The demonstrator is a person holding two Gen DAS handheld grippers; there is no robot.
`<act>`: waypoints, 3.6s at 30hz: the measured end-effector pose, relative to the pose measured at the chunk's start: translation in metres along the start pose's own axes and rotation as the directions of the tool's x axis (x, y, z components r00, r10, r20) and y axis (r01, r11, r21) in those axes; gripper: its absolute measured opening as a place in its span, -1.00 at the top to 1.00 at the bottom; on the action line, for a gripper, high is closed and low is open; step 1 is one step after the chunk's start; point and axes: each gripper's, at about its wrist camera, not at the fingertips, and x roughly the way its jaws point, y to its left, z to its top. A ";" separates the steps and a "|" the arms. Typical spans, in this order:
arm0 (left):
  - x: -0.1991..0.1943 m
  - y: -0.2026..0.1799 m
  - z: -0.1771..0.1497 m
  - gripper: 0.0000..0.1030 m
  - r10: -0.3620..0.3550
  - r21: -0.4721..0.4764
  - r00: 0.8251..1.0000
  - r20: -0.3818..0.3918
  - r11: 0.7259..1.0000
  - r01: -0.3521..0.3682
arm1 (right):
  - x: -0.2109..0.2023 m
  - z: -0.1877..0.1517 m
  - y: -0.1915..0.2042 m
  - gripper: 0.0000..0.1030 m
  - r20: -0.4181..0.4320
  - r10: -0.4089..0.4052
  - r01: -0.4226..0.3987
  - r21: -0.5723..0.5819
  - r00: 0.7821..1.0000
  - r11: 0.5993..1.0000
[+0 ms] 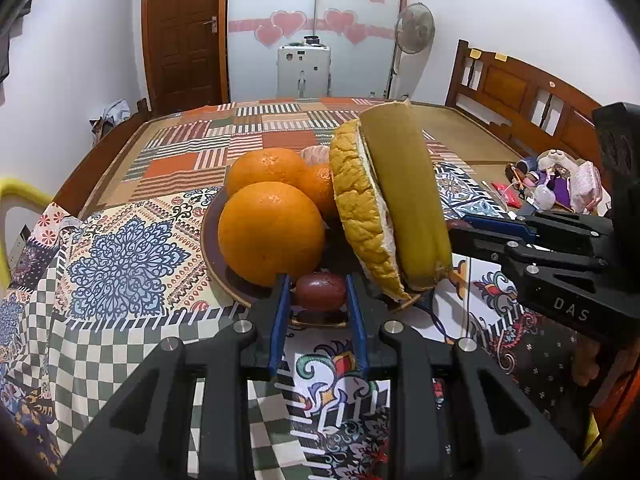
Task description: Organize fruits
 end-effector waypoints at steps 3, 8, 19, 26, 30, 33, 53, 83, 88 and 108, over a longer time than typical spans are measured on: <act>0.003 0.002 0.000 0.47 -0.001 0.000 1.000 -0.007 1.000 0.001 | 0.005 -0.001 0.001 0.65 -0.009 0.006 -0.006 -0.001 1.000 1.000; 0.005 0.000 0.000 0.21 0.002 0.012 1.000 -0.017 1.000 -0.002 | 0.008 -0.001 -0.001 0.62 -0.017 0.011 -0.011 0.001 1.000 1.000; -0.010 0.000 -0.003 0.00 0.033 -0.003 0.999 0.025 0.999 -0.033 | -0.012 0.001 -0.006 0.40 0.017 -0.007 0.006 0.021 1.000 1.000; -0.082 -0.003 0.009 0.00 0.057 -0.014 0.983 0.172 0.998 -0.056 | -0.082 0.009 0.006 0.39 0.155 -0.030 0.026 0.028 0.987 0.999; -0.138 -0.013 0.013 0.00 0.060 -0.017 0.957 0.283 0.998 -0.057 | -0.131 0.011 0.023 0.39 0.257 -0.045 0.040 0.024 0.965 0.999; -0.183 -0.024 0.011 0.00 0.059 -0.007 0.929 0.366 0.998 -0.061 | -0.169 0.010 0.041 0.39 0.338 -0.058 0.055 0.018 0.939 0.998; -0.319 -0.058 -0.035 -0.63 0.068 0.021 0.810 0.582 0.995 -0.099 | -0.271 -0.023 0.109 -0.58 0.608 -0.135 0.136 0.045 0.782 0.990; -0.325 -0.061 -0.051 -1.00 0.082 0.000 0.798 0.597 0.995 -0.102 | -0.282 -0.044 0.115 -0.74 0.607 -0.153 0.154 0.051 0.780 0.987; -0.324 -0.061 -0.051 -1.00 0.086 -0.004 0.798 0.596 0.995 -0.104 | -0.282 -0.043 0.115 -0.75 0.607 -0.152 0.154 0.050 0.780 0.987; -0.323 -0.063 -0.051 -1.00 0.083 0.002 0.799 0.595 0.994 -0.106 | -0.286 -0.043 0.117 -0.96 0.614 -0.157 0.156 0.056 0.774 0.986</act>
